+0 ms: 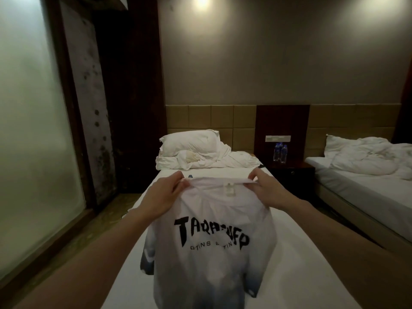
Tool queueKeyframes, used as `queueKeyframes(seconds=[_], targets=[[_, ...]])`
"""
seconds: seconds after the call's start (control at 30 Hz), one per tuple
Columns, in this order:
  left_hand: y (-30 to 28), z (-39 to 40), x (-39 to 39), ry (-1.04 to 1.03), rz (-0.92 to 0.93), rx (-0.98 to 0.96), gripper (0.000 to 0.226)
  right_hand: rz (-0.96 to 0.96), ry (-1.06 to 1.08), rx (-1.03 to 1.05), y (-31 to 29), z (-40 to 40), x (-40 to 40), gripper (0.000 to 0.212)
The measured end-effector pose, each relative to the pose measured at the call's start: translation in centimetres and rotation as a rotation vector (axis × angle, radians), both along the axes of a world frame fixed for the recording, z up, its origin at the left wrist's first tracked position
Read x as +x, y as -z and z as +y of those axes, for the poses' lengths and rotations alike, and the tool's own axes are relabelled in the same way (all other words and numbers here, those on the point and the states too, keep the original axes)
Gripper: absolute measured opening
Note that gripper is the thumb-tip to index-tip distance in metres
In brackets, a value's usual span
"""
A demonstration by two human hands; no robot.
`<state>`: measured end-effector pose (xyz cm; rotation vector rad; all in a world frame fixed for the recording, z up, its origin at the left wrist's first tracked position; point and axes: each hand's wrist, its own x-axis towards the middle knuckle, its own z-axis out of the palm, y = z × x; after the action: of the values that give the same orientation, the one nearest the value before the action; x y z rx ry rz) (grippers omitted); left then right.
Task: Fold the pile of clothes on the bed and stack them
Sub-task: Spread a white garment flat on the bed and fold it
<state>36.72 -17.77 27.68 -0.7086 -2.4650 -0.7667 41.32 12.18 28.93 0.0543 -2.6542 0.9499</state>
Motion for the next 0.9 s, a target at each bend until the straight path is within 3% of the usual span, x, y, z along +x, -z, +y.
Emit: queueKeyframes(seconds=[0.1,0.23,0.33,0.43,0.63,0.77,0.9], targets=[[0.1,-0.8,0.4,0.045,-0.077,-0.038,0.008,0.041,0.029,-0.108,-0.9,0.3,0.6,0.041],[0.6,-1.7,0.9,-0.020,-0.030,-0.072,0.032,-0.132,-0.154,-0.032,-2.0,1.6,1.6,0.051],[0.3,-1.8,1.4,-0.081,0.000,0.124,0.024,0.034,-0.113,0.112,-1.9,2.2,1.7,0.025],[-0.5,-1.5,2.4,-0.096,0.050,0.308,0.014,0.239,-0.059,0.083,-2.0,2.5,2.3,0.007],[-3.3,-0.3,5.1,0.017,-0.040,0.790,0.025,0.466,0.029,-0.130,-4.6,1.2,5.4,0.010],[-5.8,0.2,6.4,-0.049,0.099,0.744,0.026,0.574,0.040,-0.187,-7.6,0.2,7.2,0.010],[-8.2,0.0,6.7,-0.108,0.253,0.669,0.006,0.611,0.038,-0.203,-9.6,0.5,7.3,0.013]])
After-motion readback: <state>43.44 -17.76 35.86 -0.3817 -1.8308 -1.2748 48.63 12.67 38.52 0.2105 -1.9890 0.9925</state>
